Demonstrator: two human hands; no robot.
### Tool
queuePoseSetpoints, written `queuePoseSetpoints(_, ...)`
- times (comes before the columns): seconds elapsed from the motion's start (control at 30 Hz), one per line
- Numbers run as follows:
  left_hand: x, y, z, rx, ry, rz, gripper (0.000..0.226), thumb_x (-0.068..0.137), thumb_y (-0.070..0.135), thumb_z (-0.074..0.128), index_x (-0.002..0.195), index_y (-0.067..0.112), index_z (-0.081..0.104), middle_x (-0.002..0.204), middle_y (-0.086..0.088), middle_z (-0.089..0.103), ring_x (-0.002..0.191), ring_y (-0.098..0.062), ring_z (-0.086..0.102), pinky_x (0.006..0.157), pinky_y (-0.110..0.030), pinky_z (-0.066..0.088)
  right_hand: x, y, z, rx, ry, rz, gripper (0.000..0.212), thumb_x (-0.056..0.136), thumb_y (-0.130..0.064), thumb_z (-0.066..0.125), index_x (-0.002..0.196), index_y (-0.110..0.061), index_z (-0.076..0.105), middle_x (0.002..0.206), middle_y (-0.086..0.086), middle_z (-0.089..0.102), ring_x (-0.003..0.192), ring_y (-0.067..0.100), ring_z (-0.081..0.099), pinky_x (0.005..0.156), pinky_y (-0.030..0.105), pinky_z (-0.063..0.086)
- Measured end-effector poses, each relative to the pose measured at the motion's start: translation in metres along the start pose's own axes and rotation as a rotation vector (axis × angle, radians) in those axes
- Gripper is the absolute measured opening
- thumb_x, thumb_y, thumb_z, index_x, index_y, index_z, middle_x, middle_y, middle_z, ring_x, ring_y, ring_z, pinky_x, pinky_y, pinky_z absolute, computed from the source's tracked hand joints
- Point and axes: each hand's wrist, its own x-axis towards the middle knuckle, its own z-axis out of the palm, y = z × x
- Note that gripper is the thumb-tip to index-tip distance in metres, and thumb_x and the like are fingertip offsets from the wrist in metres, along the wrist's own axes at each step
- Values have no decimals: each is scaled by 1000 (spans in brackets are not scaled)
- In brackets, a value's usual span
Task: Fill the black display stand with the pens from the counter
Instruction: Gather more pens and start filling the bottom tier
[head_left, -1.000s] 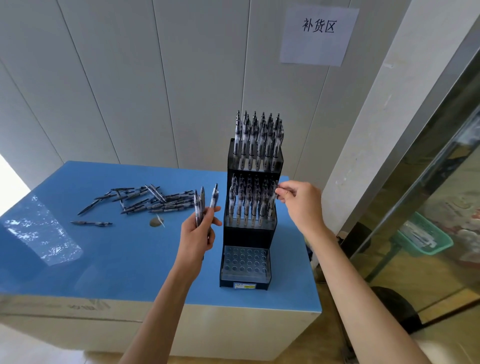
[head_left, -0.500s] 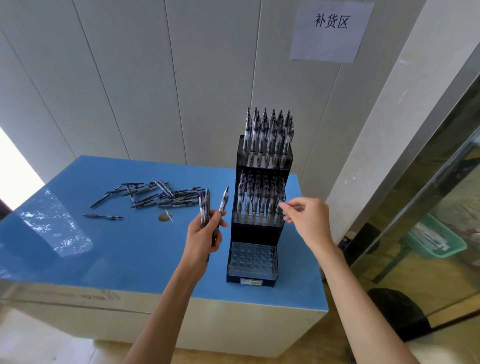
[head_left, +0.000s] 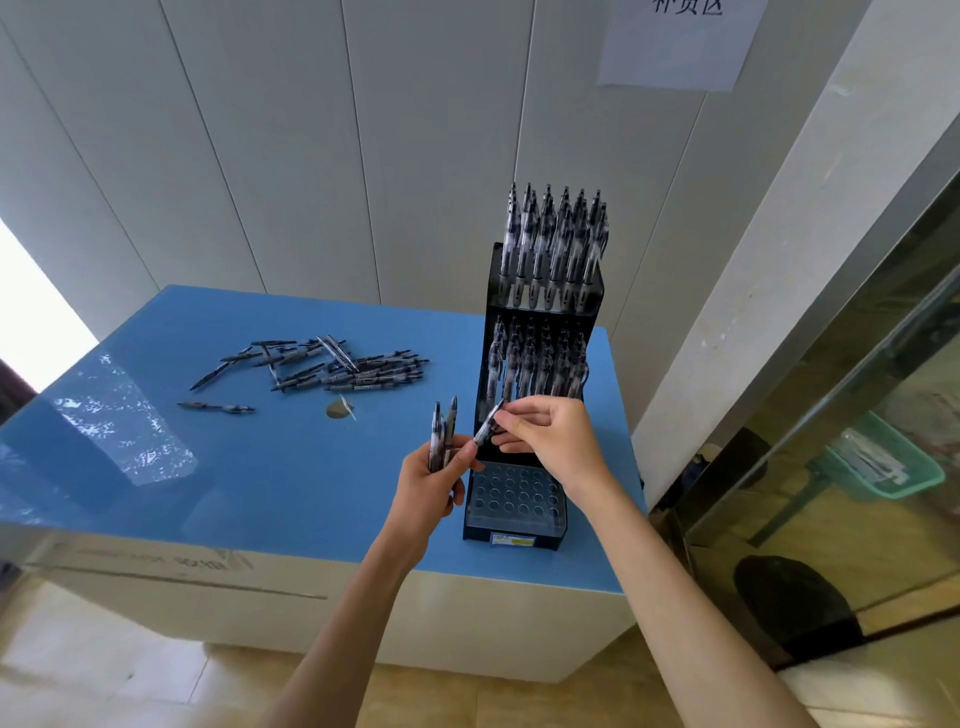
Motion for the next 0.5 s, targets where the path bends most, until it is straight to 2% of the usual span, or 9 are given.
queuePoseSetpoints(0.17,7,-7,-8,48,-3,-33,25,103,31,59,105,10,71,88,-11,73,49,-13,46,45,-24,28,2,2,2,31,59,19,10,88,-5,75,96,1,74,80,15,76,75,30,76,71,34,63)
queuePoseSetpoints(0.27,16,-12,-21,77,121,-100,24,106,29,54,102,9,66,78,-10,65,48,-12,37,44,-24,30,5,3,-5,5,178,-68,7,89,-5,74,95,-3,74,79,12,76,74,26,76,70,32,63)
queuePoseSetpoints(0.4,27,-18,-41,113,206,-145,15,106,27,51,103,12,52,81,-6,56,54,-13,34,48,-26,32,9,15,-8,-293,256,-250,7,90,-11,74,96,-8,76,79,0,75,72,12,74,73,25,60)
queuePoseSetpoints(0.5,28,-16,-46,46,169,-90,19,109,27,47,111,12,56,79,-5,54,53,-12,33,49,-26,32,9,26,-3,-539,290,-404,8,89,-13,75,96,-8,77,80,-3,75,72,4,69,73,14,56)
